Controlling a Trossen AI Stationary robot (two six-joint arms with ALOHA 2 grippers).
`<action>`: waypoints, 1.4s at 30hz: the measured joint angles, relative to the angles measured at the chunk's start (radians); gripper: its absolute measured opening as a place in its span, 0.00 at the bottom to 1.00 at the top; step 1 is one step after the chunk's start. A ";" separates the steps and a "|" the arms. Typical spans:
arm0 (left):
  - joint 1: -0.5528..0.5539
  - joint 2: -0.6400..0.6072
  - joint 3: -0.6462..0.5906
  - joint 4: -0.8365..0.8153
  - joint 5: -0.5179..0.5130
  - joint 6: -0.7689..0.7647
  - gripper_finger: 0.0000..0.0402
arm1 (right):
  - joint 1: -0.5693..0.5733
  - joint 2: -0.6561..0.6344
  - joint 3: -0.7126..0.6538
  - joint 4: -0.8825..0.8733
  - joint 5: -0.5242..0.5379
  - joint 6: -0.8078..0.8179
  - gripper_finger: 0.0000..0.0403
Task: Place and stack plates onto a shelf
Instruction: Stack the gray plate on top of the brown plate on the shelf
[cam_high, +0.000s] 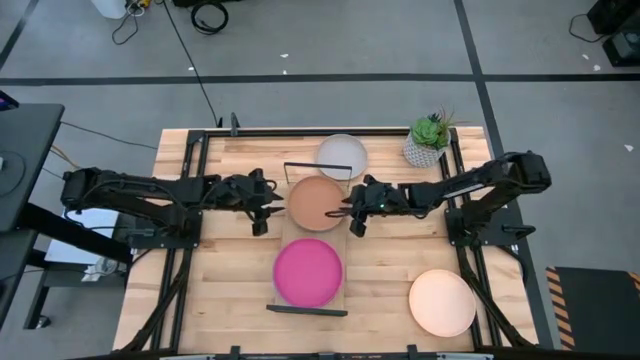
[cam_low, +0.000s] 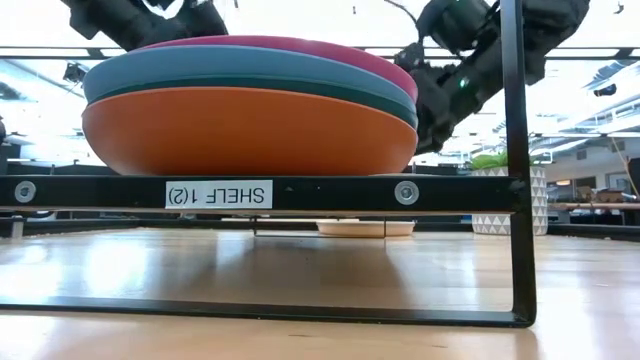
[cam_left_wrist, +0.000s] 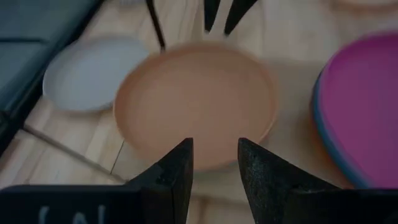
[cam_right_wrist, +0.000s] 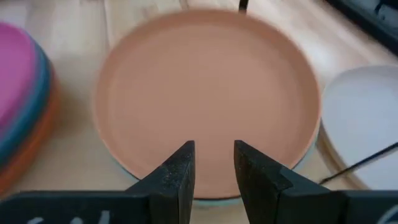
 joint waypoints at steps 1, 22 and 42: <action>-0.010 -0.009 0.002 0.016 0.000 -0.014 0.33 | 0.002 -0.029 0.000 -0.030 0.000 0.001 0.29; 0.018 0.170 -0.059 0.117 -0.174 -0.096 0.33 | 0.017 -0.158 -0.002 -0.260 0.043 0.001 0.29; 0.000 0.247 -0.059 0.205 -0.230 -0.057 0.33 | -0.004 -0.215 -0.011 -0.378 0.019 -0.022 0.29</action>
